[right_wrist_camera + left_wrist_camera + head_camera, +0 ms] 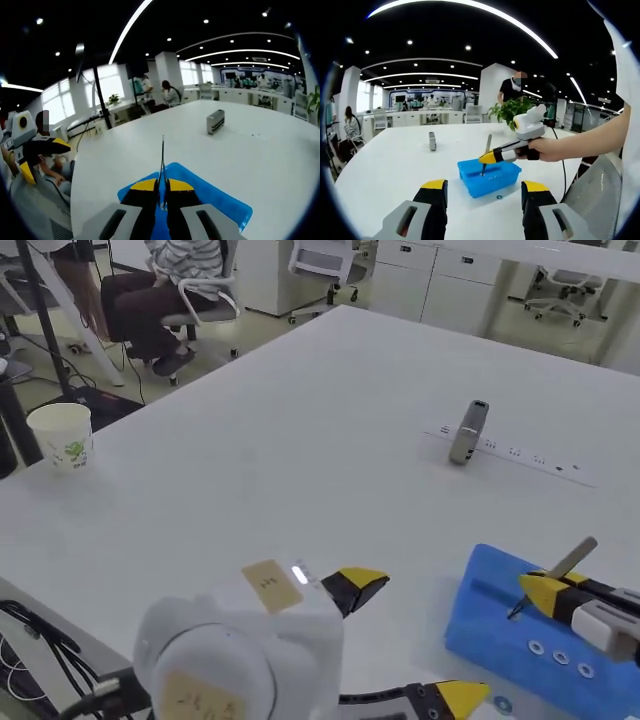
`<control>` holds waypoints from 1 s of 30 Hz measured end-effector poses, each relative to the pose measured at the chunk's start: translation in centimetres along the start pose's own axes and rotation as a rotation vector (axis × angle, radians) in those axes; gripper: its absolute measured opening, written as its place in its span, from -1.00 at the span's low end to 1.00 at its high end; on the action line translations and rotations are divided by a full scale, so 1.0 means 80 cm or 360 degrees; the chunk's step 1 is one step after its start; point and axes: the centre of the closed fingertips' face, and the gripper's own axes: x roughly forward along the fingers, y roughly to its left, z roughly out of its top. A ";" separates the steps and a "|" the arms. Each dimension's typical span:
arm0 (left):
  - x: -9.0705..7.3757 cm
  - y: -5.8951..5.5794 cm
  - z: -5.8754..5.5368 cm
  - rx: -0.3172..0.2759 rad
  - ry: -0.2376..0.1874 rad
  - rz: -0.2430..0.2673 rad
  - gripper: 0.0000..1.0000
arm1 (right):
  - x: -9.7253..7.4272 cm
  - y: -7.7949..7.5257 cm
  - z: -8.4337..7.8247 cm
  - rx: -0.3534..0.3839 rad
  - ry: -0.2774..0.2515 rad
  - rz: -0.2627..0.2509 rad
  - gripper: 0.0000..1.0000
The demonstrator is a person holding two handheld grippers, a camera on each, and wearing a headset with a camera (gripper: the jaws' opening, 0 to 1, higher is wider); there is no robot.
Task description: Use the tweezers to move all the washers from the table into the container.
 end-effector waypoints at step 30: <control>0.001 -0.005 -0.005 0.0007 0.0037 -0.0034 0.17 | 0.016 -0.005 -0.031 -0.0027 0.0095 -0.0024 -0.94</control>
